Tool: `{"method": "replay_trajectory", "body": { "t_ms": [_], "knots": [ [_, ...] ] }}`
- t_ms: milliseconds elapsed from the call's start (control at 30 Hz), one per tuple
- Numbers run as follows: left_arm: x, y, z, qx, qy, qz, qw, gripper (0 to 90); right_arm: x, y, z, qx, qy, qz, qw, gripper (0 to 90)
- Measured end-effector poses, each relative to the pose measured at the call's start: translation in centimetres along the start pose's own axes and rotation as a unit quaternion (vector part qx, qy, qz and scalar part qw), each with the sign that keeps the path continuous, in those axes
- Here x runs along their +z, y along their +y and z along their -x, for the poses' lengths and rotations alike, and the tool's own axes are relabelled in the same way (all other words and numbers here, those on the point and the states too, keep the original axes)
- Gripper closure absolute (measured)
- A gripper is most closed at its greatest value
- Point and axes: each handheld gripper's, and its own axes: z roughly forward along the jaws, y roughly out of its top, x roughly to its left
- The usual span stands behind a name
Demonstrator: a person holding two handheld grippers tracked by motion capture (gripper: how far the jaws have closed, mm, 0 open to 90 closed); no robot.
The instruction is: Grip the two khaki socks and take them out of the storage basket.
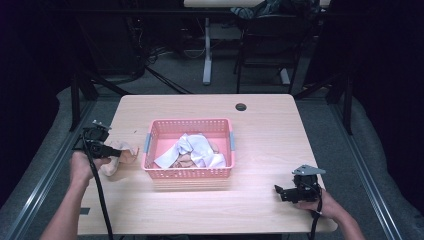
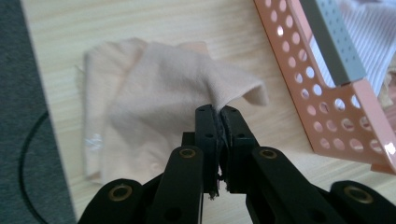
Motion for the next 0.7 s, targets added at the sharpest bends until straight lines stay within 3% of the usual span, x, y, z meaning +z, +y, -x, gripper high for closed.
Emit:
{"method": "replay_trajectory", "body": {
  "t_ms": [167,300,500,700],
  "knots": [
    [1.6,-1.0,0.2,-0.003,-0.021,-0.008,0.9997,83.5,0.0,0.0,0.0,0.000,0.000,0.000,1.0000,0.0],
    [1.5,-1.7,0.6,-0.004,-0.042,0.006,0.9991,69.9,0.0,0.0,0.0,0.001,0.000,0.002,1.0000,0.0],
    [0.3,-2.8,0.8,-0.012,-0.027,0.031,0.9991,44.1,0.0,0.0,0.0,0.001,0.000,0.001,1.0000,0.0],
    [-0.5,-4.2,1.2,-0.008,-0.011,0.049,0.9987,29.5,0.0,0.0,0.0,0.001,-0.001,0.001,1.0000,0.0]
  ]
}}
